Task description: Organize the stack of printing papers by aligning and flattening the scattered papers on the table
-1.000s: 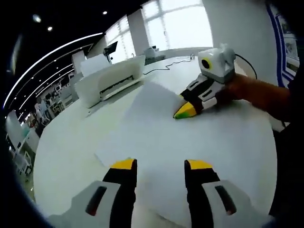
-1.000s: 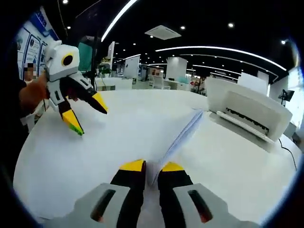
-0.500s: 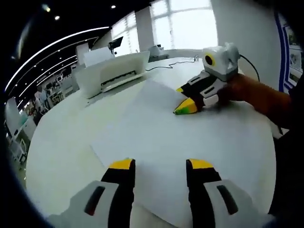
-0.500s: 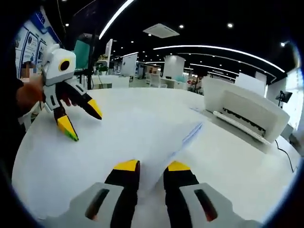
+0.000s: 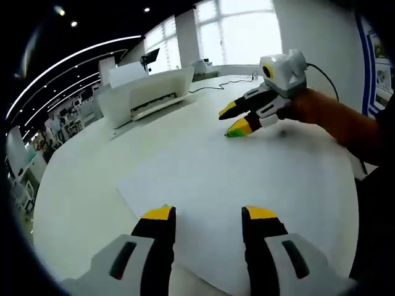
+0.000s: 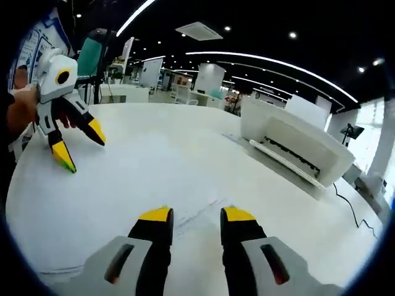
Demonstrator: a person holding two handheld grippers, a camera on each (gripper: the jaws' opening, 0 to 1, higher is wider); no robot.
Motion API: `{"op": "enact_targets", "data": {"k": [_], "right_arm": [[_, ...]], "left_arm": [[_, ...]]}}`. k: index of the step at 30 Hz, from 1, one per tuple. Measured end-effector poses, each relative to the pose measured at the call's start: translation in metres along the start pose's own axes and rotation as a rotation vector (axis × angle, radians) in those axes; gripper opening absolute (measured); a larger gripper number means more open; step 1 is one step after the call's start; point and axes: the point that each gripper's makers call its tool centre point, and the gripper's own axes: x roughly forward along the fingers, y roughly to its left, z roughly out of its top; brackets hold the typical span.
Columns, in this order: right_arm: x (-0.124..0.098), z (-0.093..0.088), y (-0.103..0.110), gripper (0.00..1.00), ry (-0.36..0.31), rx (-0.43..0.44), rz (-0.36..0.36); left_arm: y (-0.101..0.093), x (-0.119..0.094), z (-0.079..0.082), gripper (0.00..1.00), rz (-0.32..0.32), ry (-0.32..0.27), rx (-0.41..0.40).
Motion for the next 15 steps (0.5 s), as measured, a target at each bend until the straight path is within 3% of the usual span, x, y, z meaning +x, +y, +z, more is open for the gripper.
{"op": "enact_targets", "data": {"k": [6, 12, 15], "right_arm": [[-0.014, 0.010, -0.006, 0.27, -0.033, 0.016, -0.015], [-0.029, 0.015, 0.005, 0.27, -0.040, 0.017, 0.019], [-0.037, 0.018, 0.010, 0.27, -0.050, 0.016, 0.032]], "left_arm": [[-0.002, -0.001, 0.000, 0.47, 0.003, 0.005, 0.008], [-0.001, -0.001, 0.000, 0.48, 0.006, 0.000, -0.006], [0.005, -0.001, -0.001, 0.53, 0.014, -0.004, -0.036]]}}
